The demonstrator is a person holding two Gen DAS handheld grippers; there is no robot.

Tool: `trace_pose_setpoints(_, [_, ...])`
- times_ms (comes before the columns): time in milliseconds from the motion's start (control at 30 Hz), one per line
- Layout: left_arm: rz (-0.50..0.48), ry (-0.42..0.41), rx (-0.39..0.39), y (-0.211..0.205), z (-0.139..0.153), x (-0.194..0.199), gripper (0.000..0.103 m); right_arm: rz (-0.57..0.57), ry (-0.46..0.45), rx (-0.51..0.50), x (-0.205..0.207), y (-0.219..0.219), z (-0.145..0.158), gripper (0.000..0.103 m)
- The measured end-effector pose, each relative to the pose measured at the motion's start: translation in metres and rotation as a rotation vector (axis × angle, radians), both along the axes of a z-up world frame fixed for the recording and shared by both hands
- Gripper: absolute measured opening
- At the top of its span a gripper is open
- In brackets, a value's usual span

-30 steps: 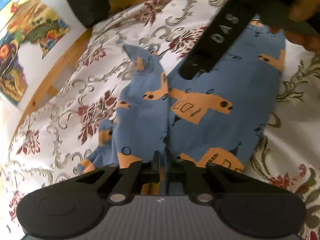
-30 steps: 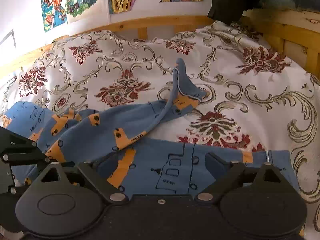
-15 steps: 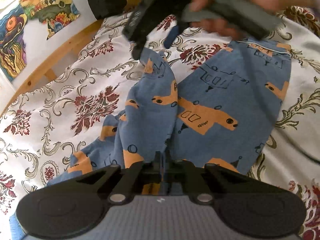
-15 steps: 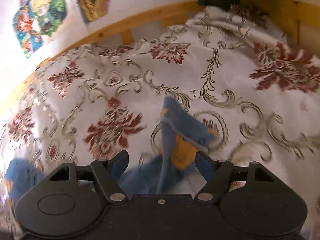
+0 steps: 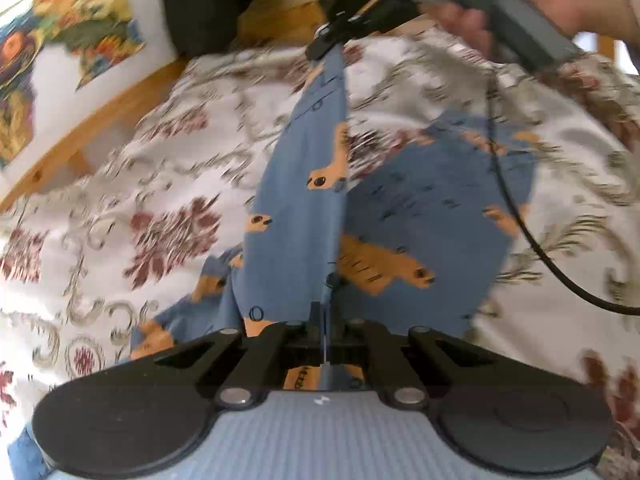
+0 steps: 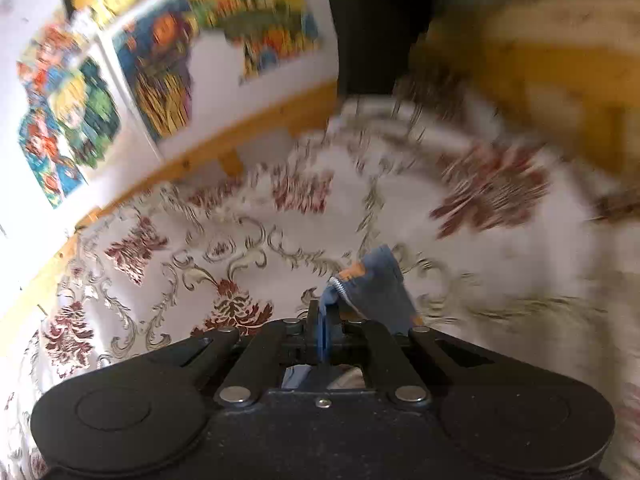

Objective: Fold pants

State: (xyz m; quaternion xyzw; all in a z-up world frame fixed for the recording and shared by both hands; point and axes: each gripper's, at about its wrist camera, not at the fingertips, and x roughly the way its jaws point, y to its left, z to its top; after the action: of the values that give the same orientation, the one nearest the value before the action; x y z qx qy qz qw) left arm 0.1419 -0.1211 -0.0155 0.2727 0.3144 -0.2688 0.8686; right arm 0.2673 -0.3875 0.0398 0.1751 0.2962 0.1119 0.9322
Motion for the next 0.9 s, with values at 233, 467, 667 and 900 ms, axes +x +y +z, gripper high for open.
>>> trace_pose_setpoints(233, [-0.147, 0.069, 0.085, -0.01, -0.018, -0.023, 0.0, -0.265, 0.211, -0.006, -0.106, -0.038, -0.056, 0.0])
trace_pose_setpoints(467, [-0.165, 0.079, 0.11, -0.013, -0.027, -0.028, 0.0, -0.341, 0.275, 0.059, -0.128, -0.039, -0.087, 0.011])
trace_pose_setpoints(667, [-0.166, 0.074, 0.12, -0.014, -0.028, -0.029, 0.0, -0.382, 0.253, 0.139, -0.138, -0.048, -0.089, 0.043])
trace_pose_setpoints(900, [-0.162, 0.07, 0.12, -0.013, -0.026, -0.03, 0.0, -0.5, 0.209, 0.199, -0.131, -0.062, -0.092, 0.023])
